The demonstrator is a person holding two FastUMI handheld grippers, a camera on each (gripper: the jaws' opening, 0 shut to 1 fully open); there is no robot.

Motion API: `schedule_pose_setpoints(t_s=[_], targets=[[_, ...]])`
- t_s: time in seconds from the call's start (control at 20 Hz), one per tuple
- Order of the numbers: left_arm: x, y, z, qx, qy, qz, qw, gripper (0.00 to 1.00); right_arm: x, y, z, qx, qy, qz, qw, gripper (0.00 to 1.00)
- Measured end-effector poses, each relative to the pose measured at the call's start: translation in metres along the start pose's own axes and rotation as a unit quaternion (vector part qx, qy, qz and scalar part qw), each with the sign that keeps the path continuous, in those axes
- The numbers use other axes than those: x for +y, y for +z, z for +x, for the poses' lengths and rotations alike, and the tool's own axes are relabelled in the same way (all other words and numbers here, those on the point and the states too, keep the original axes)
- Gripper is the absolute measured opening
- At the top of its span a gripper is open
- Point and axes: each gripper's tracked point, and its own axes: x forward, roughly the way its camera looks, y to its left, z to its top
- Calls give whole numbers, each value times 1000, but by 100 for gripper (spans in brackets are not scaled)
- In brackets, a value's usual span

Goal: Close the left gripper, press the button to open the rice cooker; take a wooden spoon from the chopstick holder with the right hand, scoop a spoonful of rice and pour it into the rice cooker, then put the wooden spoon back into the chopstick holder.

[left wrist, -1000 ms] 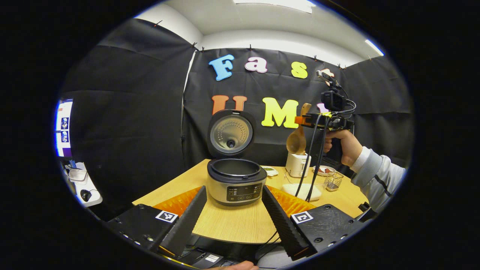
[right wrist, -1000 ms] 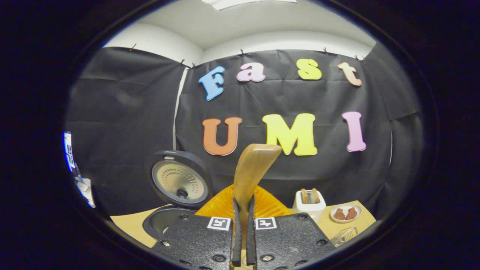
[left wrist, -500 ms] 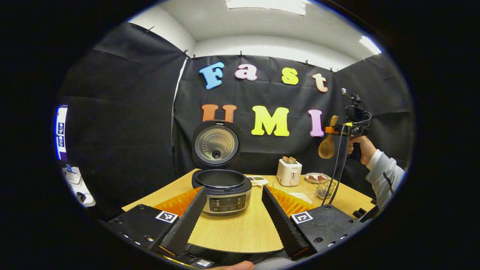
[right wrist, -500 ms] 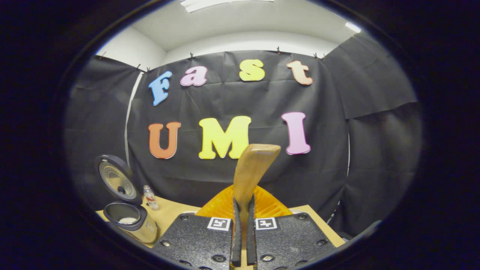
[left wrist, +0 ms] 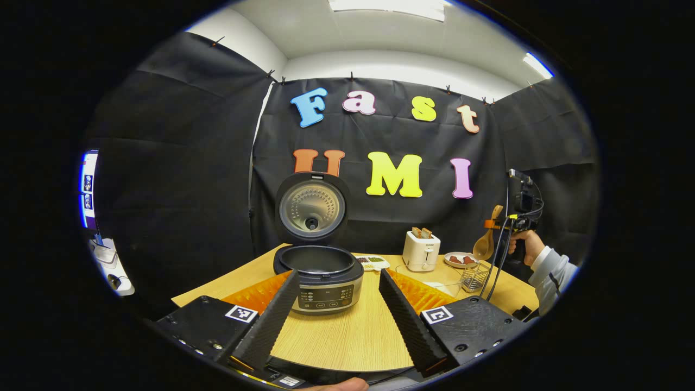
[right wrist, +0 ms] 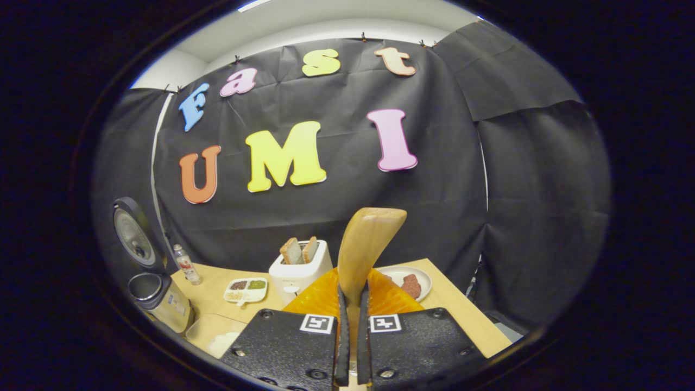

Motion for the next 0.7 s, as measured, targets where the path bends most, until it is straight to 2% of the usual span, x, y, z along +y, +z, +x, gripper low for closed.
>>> schedule_pose_setpoints(t_s=[0.5,0.6,0.65,0.7], targets=[[-12,-2,22,0,-3,-3,1000,94,-16,-67,23,43,9,22,999,14],[-15,3,31,-9,-11,-6,1000,94,-20,-66,22,43,-4,23,999,19],[-14,1,36,-4,-11,-7,1000,94,-21,-59,19,33,-9,23,999,31],[-10,-2,40,3,-9,-7,1000,94,-22,-51,14,21,-18,20,999,37]])
